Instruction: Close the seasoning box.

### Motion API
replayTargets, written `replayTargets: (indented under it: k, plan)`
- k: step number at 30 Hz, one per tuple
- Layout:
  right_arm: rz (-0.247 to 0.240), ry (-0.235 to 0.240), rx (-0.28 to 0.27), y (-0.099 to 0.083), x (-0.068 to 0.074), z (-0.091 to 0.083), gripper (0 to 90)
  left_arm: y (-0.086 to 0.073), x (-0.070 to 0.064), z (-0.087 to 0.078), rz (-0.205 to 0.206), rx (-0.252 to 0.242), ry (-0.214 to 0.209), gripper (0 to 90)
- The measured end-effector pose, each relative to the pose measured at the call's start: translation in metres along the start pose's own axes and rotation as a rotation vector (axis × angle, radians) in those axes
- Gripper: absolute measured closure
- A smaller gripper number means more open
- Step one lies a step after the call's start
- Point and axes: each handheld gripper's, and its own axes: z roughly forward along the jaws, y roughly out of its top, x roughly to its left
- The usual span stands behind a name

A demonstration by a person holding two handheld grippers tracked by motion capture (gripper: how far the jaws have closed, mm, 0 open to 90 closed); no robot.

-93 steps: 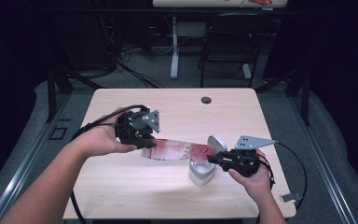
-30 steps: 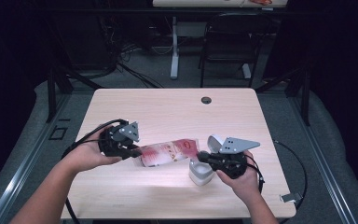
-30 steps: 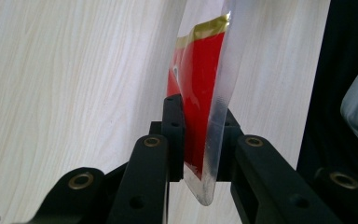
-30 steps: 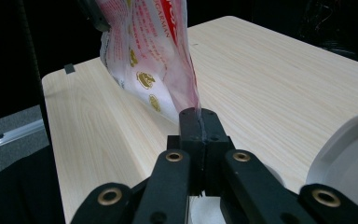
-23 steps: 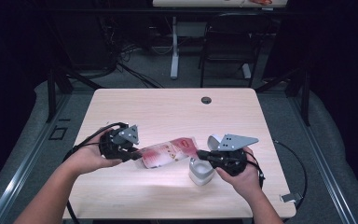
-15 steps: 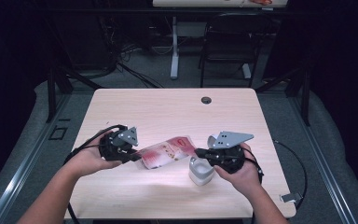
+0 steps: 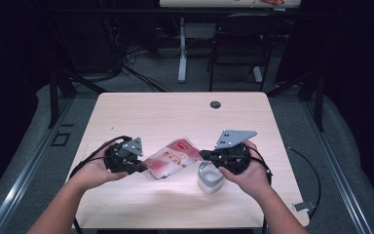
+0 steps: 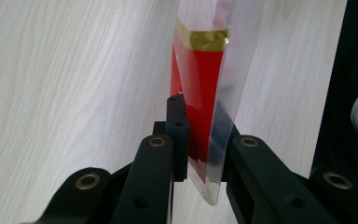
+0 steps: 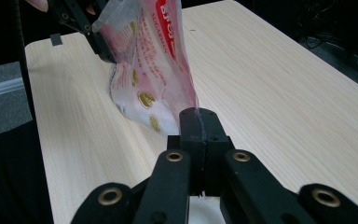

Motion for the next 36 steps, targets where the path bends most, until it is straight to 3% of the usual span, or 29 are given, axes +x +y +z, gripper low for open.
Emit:
replayTargets:
  k: [13, 19, 36]
  plan:
    - [-0.048, -0.002, 0.031, 0.030, 0.001, 0.008, 90.0, -0.014, 0.013, 0.021, -0.063, -0.056, 0.005, 82.1]
    - [-0.089, -0.012, 0.058, 0.040, 0.004, 0.015, 90.0, -0.018, 0.016, 0.026, -0.080, -0.052, 0.014, 81.4]
    - [-0.120, -0.010, 0.100, 0.054, 0.008, 0.032, 90.0, -0.033, 0.020, 0.037, -0.159, -0.083, 0.049, 79.6]
